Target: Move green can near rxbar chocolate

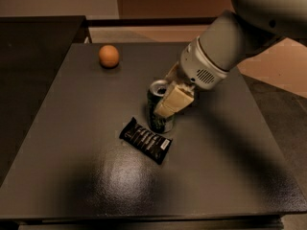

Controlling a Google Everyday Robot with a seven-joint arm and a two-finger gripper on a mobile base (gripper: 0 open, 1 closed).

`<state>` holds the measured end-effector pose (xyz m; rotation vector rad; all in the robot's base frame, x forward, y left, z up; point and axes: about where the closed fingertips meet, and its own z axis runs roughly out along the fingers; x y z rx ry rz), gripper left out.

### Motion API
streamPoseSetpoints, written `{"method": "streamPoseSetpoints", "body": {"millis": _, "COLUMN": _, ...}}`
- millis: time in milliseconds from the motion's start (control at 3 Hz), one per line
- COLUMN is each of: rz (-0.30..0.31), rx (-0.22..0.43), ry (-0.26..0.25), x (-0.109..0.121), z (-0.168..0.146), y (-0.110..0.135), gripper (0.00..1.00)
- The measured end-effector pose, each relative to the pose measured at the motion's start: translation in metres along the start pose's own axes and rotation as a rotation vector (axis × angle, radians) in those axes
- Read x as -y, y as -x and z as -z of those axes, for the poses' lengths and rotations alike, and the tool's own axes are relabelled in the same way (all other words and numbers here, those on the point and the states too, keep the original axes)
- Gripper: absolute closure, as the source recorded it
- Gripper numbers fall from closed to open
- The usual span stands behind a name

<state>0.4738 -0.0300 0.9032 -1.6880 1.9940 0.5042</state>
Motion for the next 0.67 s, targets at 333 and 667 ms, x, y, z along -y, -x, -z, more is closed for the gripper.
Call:
{"method": "streamPoseSetpoints", "body": {"millis": 333, "rz": -0.015, "rx": 0.005, "ry": -0.033, "x": 0.0042, "z": -0.0011, "y": -0.0038, "gripper": 0.00}}
{"method": "streamPoseSetpoints", "body": {"millis": 667, "rz": -0.015, "rx": 0.005, "ry": -0.033, "x": 0.0042, "z": -0.0011, "y": -0.0037, "gripper": 0.00}}
